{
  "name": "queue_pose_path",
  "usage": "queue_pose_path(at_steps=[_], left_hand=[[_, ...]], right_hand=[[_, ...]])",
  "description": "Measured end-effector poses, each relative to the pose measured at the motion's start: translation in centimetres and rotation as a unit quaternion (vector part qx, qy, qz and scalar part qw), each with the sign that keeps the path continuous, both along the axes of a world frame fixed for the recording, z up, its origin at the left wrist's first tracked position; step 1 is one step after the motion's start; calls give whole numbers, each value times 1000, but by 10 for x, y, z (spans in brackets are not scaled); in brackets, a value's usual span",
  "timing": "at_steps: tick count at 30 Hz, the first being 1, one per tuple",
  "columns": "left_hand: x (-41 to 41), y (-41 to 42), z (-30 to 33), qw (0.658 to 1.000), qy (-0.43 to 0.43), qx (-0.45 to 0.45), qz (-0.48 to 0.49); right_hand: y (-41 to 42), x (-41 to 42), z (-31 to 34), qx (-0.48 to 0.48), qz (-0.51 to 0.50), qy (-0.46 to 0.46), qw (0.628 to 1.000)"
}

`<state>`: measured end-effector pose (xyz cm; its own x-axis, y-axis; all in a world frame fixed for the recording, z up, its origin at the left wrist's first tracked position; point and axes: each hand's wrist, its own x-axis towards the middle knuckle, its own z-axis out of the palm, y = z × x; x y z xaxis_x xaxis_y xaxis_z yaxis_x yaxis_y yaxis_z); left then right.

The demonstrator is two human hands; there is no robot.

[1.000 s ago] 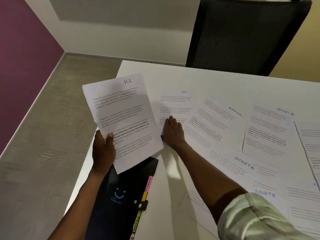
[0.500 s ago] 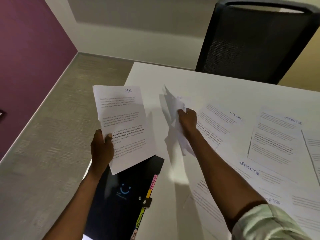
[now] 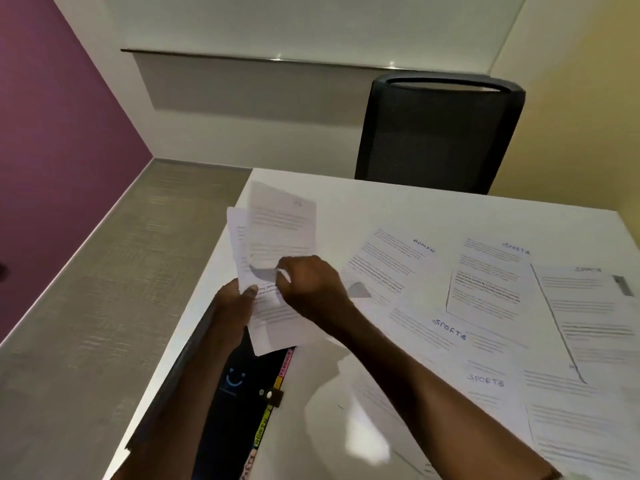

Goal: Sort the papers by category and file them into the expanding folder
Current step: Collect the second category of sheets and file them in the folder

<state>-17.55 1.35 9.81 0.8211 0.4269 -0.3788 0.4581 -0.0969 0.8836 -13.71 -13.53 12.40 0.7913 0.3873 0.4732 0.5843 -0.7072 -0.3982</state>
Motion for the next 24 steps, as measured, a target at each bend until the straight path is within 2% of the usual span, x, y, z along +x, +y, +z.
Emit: queue_pose_path(at_steps=[1,3,6,9,11,14,16,18,20,22,24], left_hand=[[-7,-10,1,1000,8,-22,-15],[-19,-30,2,999,36,-36,-11],[-34,-58,-2,992,73,-89,43],[-53,-87,3,989,66,-133,24],[-61,-98,2,984,57,-168,-11],[-67,-112,4,967,50,-243,-56],[-71,-126,8,956,38,-273,-103],[-74,-143,12,957,26,-253,-142],[-75,-159,13,956,24,-242,-165],[-77,-177,13,955,34,-229,-187],[-77,-194,5,963,54,-210,-159]], right_hand=[[0,-13,-8,-34,14,-39,999],[-7,-37,-21,-91,48,-47,994],[-30,-64,-17,-84,94,102,987],[-62,-83,5,-102,75,168,978],[-92,-83,16,-39,-7,210,977],[-150,-74,33,-17,-179,175,968],[-191,-61,38,-5,-234,237,943],[-227,-52,41,82,-235,358,900],[-252,-58,40,188,-214,425,859],[-266,-71,25,249,-217,406,852],[-274,-86,4,336,-241,386,824]])
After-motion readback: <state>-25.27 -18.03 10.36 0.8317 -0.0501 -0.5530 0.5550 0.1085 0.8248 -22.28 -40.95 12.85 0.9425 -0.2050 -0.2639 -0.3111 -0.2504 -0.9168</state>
